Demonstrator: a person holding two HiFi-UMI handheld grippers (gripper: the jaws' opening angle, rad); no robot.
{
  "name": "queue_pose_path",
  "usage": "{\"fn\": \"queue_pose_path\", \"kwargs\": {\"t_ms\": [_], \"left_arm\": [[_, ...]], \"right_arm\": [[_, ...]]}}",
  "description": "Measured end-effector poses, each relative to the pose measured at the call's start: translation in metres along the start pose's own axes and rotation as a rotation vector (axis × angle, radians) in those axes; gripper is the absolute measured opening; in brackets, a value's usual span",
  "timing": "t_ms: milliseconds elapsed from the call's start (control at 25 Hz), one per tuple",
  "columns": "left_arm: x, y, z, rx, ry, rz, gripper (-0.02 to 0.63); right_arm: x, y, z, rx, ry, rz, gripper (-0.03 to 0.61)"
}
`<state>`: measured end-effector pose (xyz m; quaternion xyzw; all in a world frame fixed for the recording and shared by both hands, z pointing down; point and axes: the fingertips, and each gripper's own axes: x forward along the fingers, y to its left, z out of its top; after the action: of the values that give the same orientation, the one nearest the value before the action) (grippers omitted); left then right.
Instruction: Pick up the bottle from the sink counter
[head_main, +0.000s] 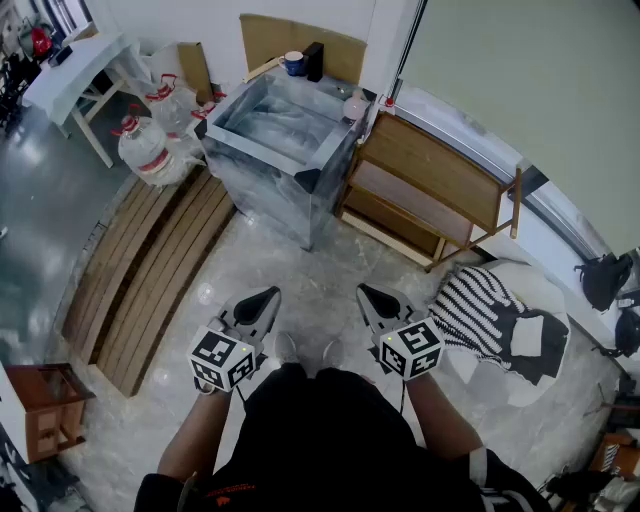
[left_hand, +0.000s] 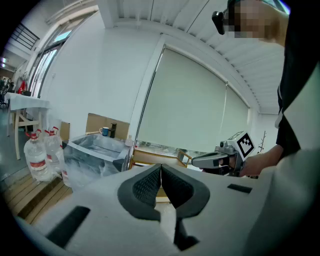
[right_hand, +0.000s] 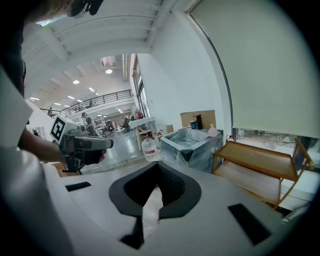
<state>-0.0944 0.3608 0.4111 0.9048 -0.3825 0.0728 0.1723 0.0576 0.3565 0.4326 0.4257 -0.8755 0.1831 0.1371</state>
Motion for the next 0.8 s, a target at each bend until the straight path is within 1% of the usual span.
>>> {"fn": "queue_pose_path", "kwargs": {"t_ms": [240,360,480,800], "left_arm": [[0.003,0.006,-0.001,-0.001,0.003,-0.001,0.021],[0.004,0.006,-0.002,-0.001,0.006,0.000,0.021],[0.007,0.003,-0.003,-0.002,0.008,-0.002,0.021],[0.021,-0.012,-0.008,-0.008,0.013,0.011,0.020]], "right_arm": [[0.008,0.001,-0.001,0.008,0.000,0.002,0.003],[0.008,-0.003,0.000,0.036,-0.022,-0.016,0.003],[0.006,-0.008,-0.001,0.052,-0.025,-0.021,0.003],[-0.005,-0.024,-0.010,0.052,-0.009,-0.007,0.005]]}}
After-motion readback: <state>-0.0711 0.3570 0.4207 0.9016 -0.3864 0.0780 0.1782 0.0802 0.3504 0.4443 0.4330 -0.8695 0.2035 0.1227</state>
